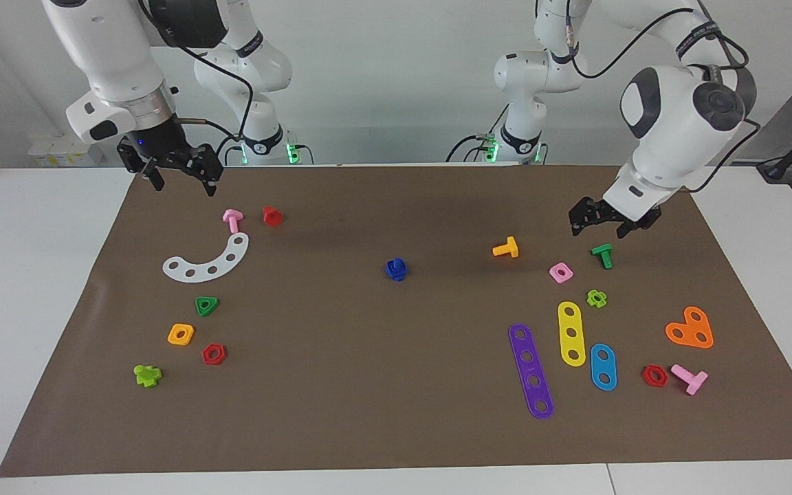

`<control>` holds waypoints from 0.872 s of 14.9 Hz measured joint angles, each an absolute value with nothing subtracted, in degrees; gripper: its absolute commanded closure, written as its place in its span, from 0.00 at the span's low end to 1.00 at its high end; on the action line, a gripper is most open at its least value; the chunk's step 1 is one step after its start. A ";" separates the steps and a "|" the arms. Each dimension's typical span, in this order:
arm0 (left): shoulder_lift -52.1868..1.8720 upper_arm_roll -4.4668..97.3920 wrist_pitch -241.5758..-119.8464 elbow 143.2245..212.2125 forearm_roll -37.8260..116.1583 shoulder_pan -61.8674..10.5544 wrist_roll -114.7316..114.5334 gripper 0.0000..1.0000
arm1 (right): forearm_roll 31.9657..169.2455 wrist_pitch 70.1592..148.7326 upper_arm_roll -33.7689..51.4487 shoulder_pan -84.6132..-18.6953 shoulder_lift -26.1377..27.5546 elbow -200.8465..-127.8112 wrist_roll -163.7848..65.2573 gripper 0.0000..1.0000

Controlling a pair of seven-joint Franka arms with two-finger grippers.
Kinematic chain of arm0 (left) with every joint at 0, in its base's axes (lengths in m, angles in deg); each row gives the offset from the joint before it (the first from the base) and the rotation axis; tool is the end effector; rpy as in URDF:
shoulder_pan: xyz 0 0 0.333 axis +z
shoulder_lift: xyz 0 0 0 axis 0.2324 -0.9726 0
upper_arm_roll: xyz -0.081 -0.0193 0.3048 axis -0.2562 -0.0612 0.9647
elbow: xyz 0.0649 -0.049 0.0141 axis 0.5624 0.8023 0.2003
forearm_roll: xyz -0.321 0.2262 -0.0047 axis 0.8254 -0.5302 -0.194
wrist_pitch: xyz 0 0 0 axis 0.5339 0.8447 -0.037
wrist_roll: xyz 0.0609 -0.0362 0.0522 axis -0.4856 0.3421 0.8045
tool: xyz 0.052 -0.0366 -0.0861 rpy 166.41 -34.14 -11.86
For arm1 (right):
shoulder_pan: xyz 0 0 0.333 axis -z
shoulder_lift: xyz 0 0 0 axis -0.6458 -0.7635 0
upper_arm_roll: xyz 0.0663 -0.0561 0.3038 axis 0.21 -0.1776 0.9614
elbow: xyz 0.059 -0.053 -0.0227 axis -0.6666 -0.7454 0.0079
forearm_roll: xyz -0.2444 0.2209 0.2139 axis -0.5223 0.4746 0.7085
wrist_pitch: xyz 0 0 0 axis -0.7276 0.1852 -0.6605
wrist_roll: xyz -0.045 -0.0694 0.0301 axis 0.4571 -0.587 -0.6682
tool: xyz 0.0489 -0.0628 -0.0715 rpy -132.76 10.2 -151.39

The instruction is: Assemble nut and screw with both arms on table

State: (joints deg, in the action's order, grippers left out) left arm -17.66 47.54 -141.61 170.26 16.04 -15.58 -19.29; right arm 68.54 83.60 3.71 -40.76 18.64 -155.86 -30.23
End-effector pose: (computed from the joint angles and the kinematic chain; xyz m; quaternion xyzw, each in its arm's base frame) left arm 0.5649 -0.0434 0.5174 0.9968 -0.0645 -0.0431 0.0185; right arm 0.5405 0.0223 0.6107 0.9972 -0.0724 -0.0065 0.0146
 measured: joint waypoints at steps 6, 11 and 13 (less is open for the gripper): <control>-10.85 47.64 -138.68 169.50 16.04 -15.32 -19.33 0.00 | 68.55 82.98 3.94 -40.76 18.64 -155.86 -30.23 0.00; -10.83 47.62 -137.62 166.07 13.08 -15.32 -19.31 0.00 | 68.55 82.98 3.94 -40.74 18.64 -155.86 -30.23 0.00; -10.94 47.59 -138.30 165.90 12.72 -15.32 -19.29 0.00 | 68.55 82.98 3.94 -40.69 18.64 -155.86 -30.23 0.00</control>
